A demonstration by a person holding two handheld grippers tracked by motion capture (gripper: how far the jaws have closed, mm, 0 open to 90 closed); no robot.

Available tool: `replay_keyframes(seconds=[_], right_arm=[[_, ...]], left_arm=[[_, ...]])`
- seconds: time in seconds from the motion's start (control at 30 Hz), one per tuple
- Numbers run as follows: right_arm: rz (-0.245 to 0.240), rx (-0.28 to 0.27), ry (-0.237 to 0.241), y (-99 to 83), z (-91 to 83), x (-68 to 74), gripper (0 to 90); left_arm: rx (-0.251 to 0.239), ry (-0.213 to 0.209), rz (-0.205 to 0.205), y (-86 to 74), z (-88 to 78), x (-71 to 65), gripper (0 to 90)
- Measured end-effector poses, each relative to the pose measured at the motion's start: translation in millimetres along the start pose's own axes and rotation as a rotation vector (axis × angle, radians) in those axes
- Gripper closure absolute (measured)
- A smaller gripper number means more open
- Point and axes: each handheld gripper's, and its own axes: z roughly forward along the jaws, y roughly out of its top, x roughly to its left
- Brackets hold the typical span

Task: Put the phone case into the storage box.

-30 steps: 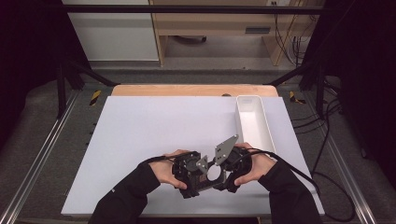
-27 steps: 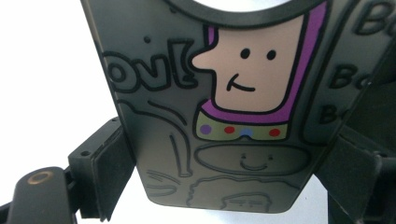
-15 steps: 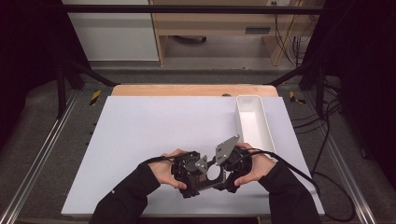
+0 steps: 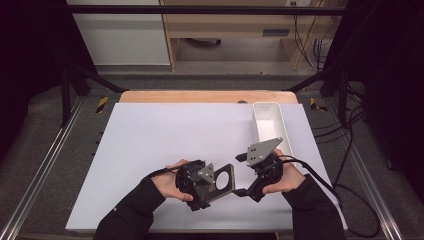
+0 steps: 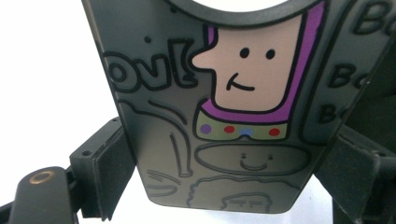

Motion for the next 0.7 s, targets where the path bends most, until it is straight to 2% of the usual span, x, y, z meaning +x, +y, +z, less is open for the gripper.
replay_keyframes(seconds=[0.3, 0.47, 0.7], right_arm=[[0.068, -0.112, -0.004, -23.3, -6.4, 2.1, 1.3], [0.089, -0.142, -0.001, -31.4, -3.2, 3.8, 0.9], [0.110, -0.183, 0.010, -38.8, 2.1, 4.6, 0.5]], left_arm=[[-0.130, 0.011, -0.035, -11.1, -8.2, -1.3, 11.6], [-0.196, 0.009, -0.045, -16.9, -8.4, -1.4, 11.6], [-0.254, -0.011, -0.057, -23.1, -3.2, -1.9, 11.6]])
